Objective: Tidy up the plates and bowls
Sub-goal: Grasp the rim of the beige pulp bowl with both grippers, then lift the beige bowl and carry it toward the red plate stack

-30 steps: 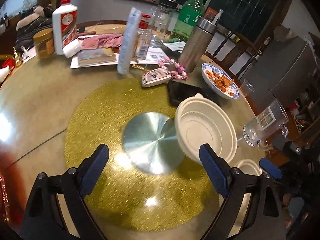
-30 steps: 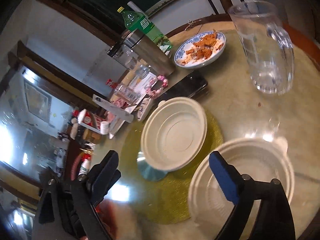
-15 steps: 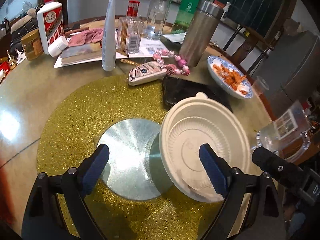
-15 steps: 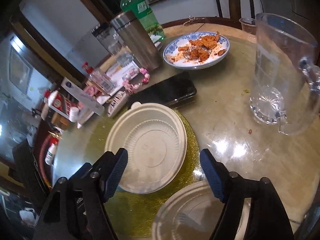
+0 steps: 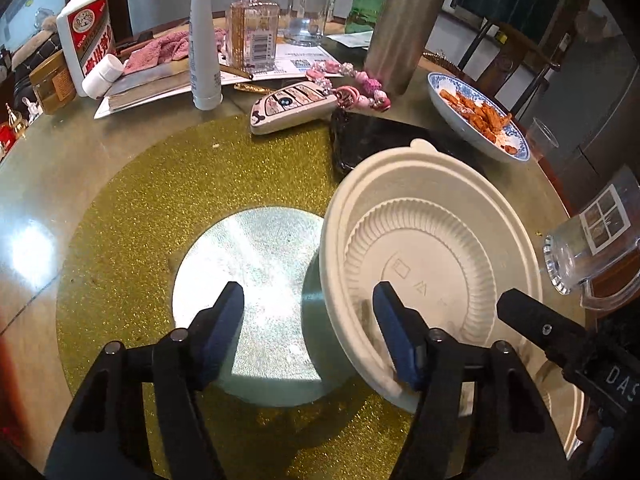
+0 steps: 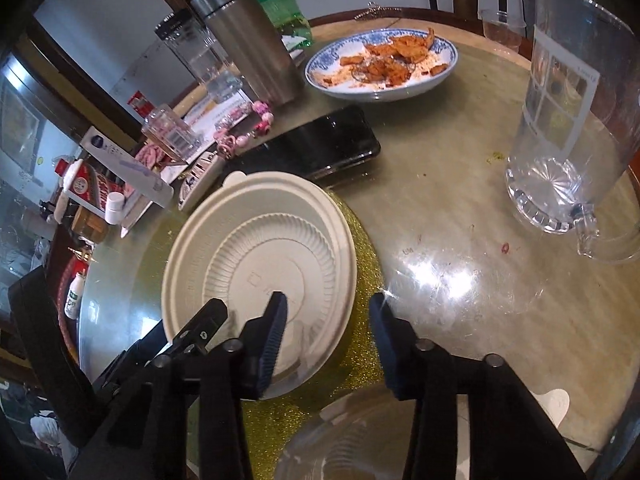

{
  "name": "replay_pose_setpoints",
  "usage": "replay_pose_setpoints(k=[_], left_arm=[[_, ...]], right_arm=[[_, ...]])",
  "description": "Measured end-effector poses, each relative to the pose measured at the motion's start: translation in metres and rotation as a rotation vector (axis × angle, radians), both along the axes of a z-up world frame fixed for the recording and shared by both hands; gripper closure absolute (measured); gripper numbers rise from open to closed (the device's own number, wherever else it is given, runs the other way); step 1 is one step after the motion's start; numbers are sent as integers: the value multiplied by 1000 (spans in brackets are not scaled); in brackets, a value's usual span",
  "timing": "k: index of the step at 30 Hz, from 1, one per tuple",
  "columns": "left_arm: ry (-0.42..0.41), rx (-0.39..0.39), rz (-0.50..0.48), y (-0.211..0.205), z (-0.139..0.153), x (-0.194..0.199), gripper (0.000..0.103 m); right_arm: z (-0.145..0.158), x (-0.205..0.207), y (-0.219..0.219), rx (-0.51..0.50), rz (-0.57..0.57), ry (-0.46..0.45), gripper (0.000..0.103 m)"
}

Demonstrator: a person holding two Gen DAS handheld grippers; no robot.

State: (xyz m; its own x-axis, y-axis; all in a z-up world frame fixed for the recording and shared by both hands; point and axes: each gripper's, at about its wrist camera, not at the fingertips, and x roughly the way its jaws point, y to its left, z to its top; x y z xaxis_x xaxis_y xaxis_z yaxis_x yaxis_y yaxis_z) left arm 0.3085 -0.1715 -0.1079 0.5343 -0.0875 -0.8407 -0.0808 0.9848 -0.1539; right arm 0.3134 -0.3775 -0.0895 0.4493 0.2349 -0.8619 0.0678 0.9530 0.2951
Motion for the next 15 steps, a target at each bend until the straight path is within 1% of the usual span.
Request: replay_pose_setpoints(k=[1,2,3,4,5,6,7,9,11,13,15], left_arm=[[-3,2,-8,0,0,0,42],[-2,14,-11,0,1,1,48],[-2,24,-10,0,1,1,51],[-1,31,-12,0,1,1,52],[0,40,-14,1,1,1,56],[1,53,-16,1,1,1,61],[5,67,-20,1,1,1,63],[11,75,-41,2,1,0,72],[15,94,-55,2,3,-1,77],[6,116,-65,3,5,-3,80],[6,134,-69,4,6,-6,80]], right_arm=[[-1,1,1,-3,0,3,68],[-2,1,2,-4,4,9,71],[-2,2,3,-5,8,15,73],[-3,3,4,-12,11,20,77],[-4,3,7,-22,15,25,80],[-4,4,8,-25,16,28,82],[-5,4,10,-24,21,32,87],[-5,4,14,-22,31,41,88],[-4,3,18,-26,38,44,88],[-2,2,22,-22,45,45,89],[-1,0,28,-19,54,45,89]])
